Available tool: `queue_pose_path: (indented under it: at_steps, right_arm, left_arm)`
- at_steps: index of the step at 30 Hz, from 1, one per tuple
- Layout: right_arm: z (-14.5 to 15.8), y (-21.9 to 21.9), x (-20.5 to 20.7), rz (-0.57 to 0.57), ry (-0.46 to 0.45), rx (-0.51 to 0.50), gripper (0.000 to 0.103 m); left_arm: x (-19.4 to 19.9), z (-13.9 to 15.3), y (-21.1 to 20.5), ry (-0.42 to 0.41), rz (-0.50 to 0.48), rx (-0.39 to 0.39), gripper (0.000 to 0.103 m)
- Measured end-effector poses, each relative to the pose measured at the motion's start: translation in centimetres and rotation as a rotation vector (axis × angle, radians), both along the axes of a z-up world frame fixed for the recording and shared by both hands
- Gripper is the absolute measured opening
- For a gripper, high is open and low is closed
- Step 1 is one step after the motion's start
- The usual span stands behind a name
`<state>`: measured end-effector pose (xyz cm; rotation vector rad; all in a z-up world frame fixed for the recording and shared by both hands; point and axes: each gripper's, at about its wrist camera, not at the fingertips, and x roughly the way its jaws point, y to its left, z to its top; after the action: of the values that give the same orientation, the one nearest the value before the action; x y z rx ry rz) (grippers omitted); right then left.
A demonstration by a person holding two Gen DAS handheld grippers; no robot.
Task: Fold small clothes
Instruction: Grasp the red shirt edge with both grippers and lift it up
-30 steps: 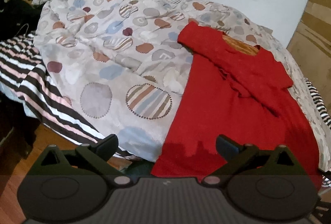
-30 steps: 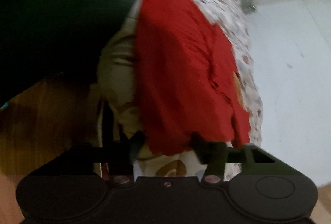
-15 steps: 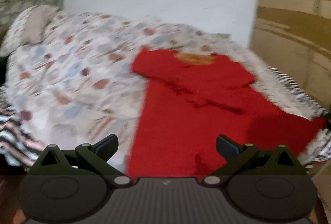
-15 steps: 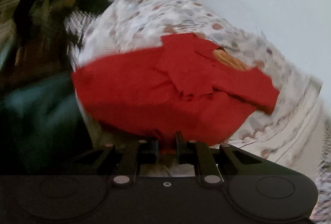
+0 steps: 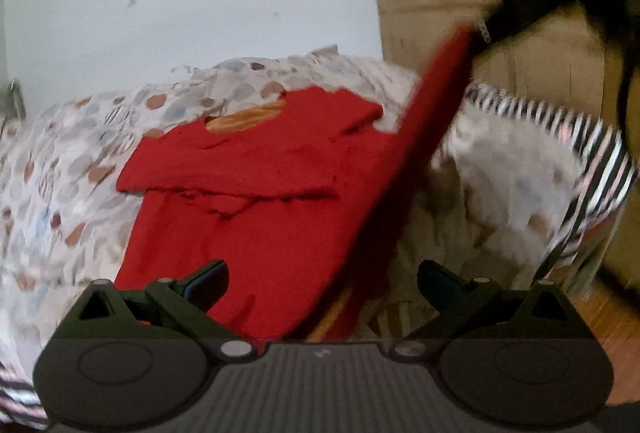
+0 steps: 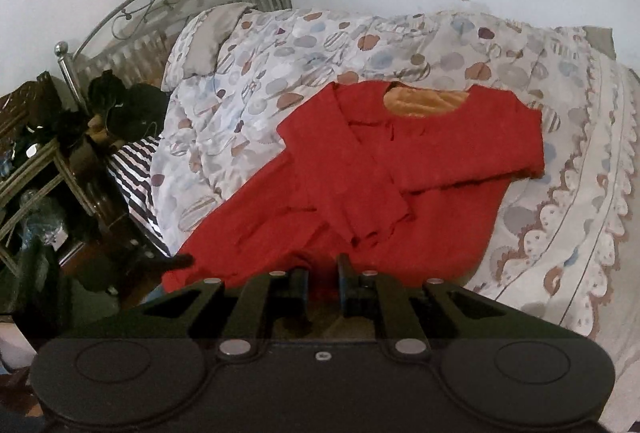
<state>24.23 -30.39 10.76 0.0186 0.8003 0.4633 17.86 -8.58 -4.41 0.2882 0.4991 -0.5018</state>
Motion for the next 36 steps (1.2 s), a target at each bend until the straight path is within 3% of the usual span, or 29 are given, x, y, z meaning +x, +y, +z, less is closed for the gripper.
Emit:
queue_pose_path:
  at_steps: [2,5,7,10,15,20,24,26,28,30,32,34,36]
  right_arm:
    - [0.4,-0.1,0.2,-0.010,-0.006,0.014,0.013]
    - [0.6,0.1,-0.3,-0.020,-0.058,0.006,0.013]
    - [0.6,-0.1,-0.8,-0.036,-0.086,0.035,0.013]
    - [0.4,-0.4,-1.6,-0.055,-0.130,0.047,0.012]
    - [-0.5,-0.7,-2.7,-0.098,-0.169,0.049,0.012]
    - [-0.8,-1.2,-3.1,-0.133,-0.179,0.084,0.012]
    - [-0.3,-0.9,-2.9,-0.129,-0.195,0.080,0.012]
    - [0.0,-0.8,-2.8,-0.127,-0.207,0.085,0.012]
    - [0.1,-0.6,-2.7,-0.128,-0.217,0.097,0.012]
    - [0.3,-0.6,-2.7,-0.122,-0.226,0.119,0.012]
    - [0.5,-0.5,-2.6,-0.113,-0.241,0.127,0.011]
    - [0.8,-0.3,-2.2,-0.111,-0.251,0.116,0.011]
    - [0.8,-0.2,-2.0,-0.115,-0.260,0.113,0.011]
  left_arm:
    - [0.4,-1.0,-1.4,-0.007,0.019,0.080,0.100]
    - [1.7,-2.5,-2.6,0.024,0.094,0.217,0.083]
    - [2.5,-3.2,-2.0,0.056,0.133,0.259,0.063]
    - [2.6,-3.0,0.1,0.053,0.170,0.262,0.040]
    - [1.2,-2.7,3.8,-0.044,0.174,0.328,0.037]
    - [-0.2,-3.9,5.2,-0.069,0.151,0.404,0.037]
    - [-0.6,-4.2,5.6,-0.083,0.131,0.417,0.038]
    - [-0.3,-4.7,5.8,-0.090,0.123,0.434,0.039]
    - [0.0,-5.2,6.2,-0.097,0.125,0.448,0.047]
    - [0.4,-5.2,6.8,-0.085,0.130,0.425,0.048]
    - [0.7,-4.7,7.3,-0.068,0.139,0.383,0.043]
    - [0.9,-3.9,7.9,-0.067,0.147,0.347,0.019]
    - [0.7,-2.9,8.5,-0.085,0.162,0.311,0.010]
